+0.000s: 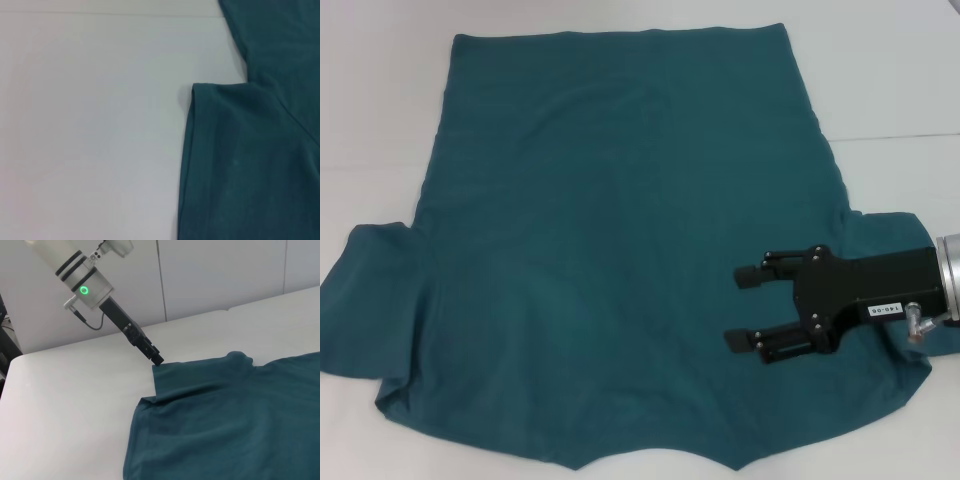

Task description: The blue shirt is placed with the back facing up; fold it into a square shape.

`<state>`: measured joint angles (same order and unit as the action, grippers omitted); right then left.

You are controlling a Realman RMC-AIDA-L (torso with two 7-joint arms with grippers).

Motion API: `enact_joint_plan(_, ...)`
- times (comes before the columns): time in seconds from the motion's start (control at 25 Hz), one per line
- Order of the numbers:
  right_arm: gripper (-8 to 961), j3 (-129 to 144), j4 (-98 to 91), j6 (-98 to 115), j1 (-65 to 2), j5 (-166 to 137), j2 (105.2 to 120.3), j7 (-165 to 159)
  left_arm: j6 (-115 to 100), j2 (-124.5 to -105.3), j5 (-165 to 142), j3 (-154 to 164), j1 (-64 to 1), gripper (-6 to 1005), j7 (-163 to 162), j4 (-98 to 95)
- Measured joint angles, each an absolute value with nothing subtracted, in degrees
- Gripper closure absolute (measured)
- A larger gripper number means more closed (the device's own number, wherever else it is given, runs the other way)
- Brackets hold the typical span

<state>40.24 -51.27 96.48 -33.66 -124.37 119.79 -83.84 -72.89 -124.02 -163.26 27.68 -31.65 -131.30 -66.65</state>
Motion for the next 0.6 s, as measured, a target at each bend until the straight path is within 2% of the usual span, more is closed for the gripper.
enact_joint_plan(0.04, 68, 40.24, -51.27, 96.48, -33.66, -124.37, 119.79, -83.85, -72.82, -124.02, -163.27, 27.60, -31.65, 350, -131.30, -66.53)
enact_joint_plan(0.6, 68, 40.25, -51.24, 96.77, -33.86, -124.37, 119.79, -83.84, -71.34, -124.01, -163.52, 27.63, -31.50, 359, -131.30, -65.13)
